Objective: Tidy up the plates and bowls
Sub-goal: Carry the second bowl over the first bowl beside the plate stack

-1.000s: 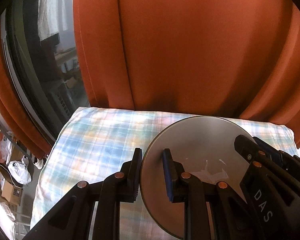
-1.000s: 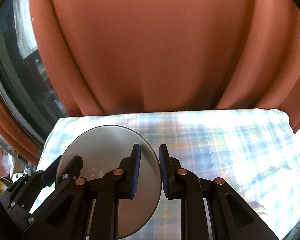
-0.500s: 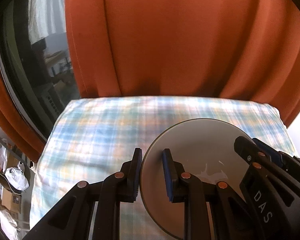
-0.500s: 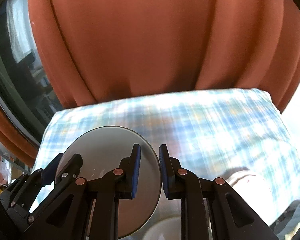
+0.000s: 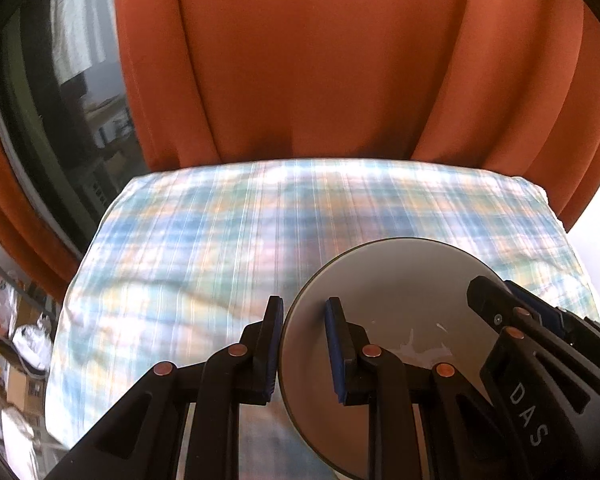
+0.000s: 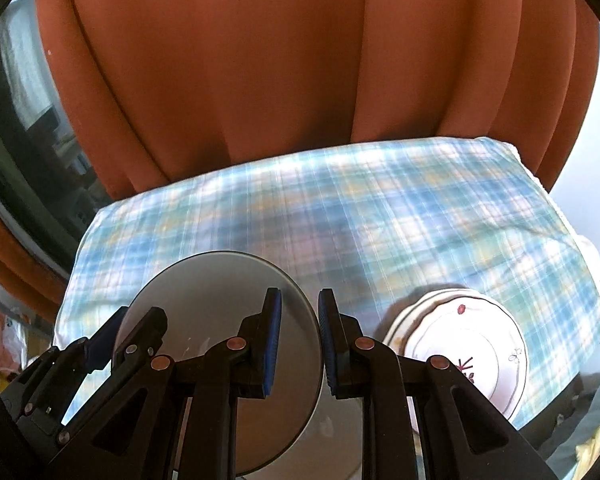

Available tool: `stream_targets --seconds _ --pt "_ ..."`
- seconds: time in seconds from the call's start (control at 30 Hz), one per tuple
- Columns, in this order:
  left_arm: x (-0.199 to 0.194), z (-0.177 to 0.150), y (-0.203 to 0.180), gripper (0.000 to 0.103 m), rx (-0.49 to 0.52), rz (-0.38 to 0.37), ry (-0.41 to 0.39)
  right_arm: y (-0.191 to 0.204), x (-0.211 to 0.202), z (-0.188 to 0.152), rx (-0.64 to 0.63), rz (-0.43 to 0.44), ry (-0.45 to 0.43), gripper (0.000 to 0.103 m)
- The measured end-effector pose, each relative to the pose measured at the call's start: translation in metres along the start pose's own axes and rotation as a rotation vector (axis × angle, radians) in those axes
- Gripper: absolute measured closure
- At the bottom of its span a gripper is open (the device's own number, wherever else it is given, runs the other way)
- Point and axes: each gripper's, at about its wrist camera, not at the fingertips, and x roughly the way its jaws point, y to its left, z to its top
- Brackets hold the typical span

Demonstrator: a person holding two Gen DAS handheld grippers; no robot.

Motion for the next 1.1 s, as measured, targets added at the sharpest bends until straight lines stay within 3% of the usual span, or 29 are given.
stream_targets --seconds 0.47,0.73,1.1 --pt "-0.007 -0.054 -0.036 0.084 -0.088 0.060 0.044 -0.052 -0.003 -0.034 -0.076 0.096 0.054 0.080" --pt "-0.003 -0.078 -0.041 0.084 -0.118 0.091 0.077 -0.060 0.002 -0.054 -0.113 0.123 0.087 0.080" --pt "0.007 -0.084 -0.033 0.083 -0.150 0.107 0.096 -0.054 0.014 -0.061 -0.152 0.141 0.112 0.080"
